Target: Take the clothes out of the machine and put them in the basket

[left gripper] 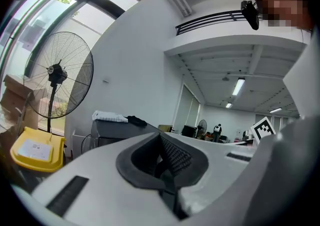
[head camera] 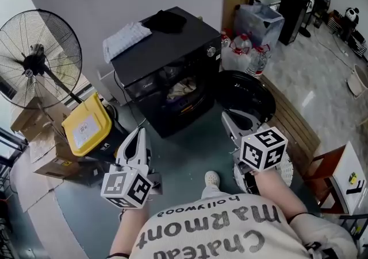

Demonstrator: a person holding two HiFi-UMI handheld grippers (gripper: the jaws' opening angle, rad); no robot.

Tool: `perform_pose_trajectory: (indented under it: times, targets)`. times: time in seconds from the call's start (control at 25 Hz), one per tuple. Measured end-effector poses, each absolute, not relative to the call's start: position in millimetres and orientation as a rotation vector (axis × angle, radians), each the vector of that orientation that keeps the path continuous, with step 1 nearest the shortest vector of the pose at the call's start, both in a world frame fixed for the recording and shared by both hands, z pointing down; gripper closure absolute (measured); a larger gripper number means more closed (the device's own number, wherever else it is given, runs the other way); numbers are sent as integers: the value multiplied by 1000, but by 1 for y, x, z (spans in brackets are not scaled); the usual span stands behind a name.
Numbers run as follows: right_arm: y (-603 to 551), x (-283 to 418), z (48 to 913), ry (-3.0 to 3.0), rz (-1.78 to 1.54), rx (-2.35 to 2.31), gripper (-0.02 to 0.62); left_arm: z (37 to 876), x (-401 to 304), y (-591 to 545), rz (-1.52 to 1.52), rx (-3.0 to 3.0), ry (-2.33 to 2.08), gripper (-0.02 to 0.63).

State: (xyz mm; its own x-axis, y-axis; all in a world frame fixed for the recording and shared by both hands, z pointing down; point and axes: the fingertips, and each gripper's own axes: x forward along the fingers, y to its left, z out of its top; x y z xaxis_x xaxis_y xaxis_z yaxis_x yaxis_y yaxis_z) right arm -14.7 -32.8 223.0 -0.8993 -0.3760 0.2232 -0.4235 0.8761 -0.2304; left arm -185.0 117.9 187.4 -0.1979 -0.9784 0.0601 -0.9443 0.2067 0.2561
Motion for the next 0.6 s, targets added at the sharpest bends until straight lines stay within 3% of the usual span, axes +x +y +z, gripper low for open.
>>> perform_pose_trajectory:
  times: [0.6]
  targets:
    - [-195, -67, 228, -2924, 459, 506, 566, 200, -203, -59, -133, 1945, -2233, 598]
